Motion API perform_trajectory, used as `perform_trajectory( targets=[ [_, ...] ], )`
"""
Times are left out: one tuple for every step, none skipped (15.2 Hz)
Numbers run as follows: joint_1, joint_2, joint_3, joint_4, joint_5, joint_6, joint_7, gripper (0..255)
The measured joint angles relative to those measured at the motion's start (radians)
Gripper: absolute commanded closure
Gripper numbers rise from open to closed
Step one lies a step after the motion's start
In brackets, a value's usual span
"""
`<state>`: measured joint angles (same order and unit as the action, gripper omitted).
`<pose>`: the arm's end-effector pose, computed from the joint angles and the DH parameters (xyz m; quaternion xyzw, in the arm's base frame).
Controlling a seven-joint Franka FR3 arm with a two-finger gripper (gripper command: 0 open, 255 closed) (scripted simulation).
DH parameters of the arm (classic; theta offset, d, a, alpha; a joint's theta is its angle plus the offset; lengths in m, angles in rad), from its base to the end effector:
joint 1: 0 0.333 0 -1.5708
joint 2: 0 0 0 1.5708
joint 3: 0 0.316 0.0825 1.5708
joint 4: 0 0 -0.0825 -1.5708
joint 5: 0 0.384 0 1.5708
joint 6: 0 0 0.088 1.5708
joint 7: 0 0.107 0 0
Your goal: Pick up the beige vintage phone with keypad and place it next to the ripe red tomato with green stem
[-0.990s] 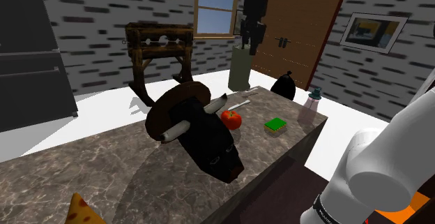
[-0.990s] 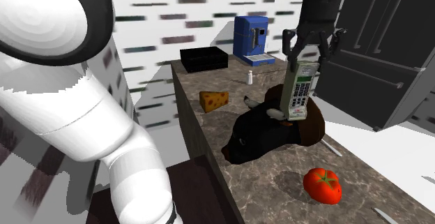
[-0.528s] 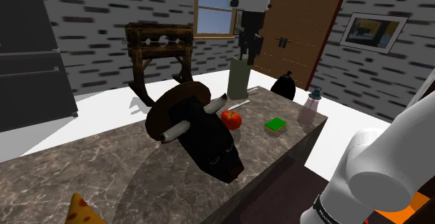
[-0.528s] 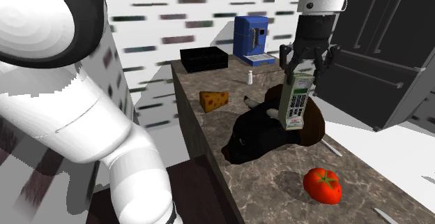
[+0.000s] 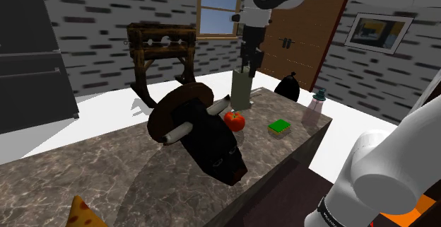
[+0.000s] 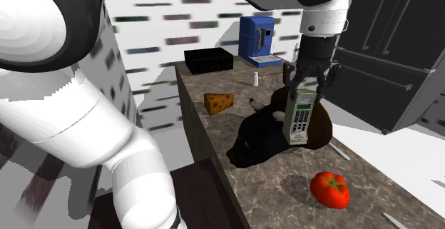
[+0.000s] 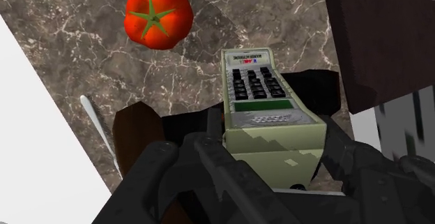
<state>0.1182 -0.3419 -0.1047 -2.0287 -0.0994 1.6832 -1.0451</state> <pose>0.4511 -0.0097 0.5878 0.8583 0.5122 -0.0179 0.0265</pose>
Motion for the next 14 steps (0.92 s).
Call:
perform_trajectory(
  targets=[
    [0.0,-0.001,0.0,-0.015,0.0,0.014,0.002,255],
    [0.0,0.0,0.0,-0.027,-0.001,0.027,0.003,255],
    [-0.001,-0.001,-0.001,-0.041,-0.001,0.04,0.003,255],
    [0.0,-0.001,-0.001,-0.052,-0.001,0.052,0.005,255],
    [0.0,-0.003,-0.001,-0.067,-0.002,0.064,0.006,255],
    [-0.001,-0.001,-0.002,-0.079,-0.002,0.077,0.005,255],
    [-0.001,0.001,-0.002,-0.091,-0.002,0.091,0.007,255],
    [0.0,0.001,-0.002,-0.105,-0.002,0.106,0.01,255],
    [-0.001,-0.001,-0.003,-0.12,-0.003,0.118,0.009,255],
    [-0.001,0.0,-0.003,-0.133,-0.003,0.132,0.011,255],
    [-0.001,0.0,-0.003,-0.143,-0.004,0.143,0.011,255],
    [-0.002,0.0,-0.004,-0.158,-0.005,0.158,0.012,255],
    [-0.002,-0.002,-0.005,-0.176,-0.006,0.175,0.013,255],
    [-0.002,0.001,-0.005,-0.185,-0.006,0.187,0.015,255]
  ],
)
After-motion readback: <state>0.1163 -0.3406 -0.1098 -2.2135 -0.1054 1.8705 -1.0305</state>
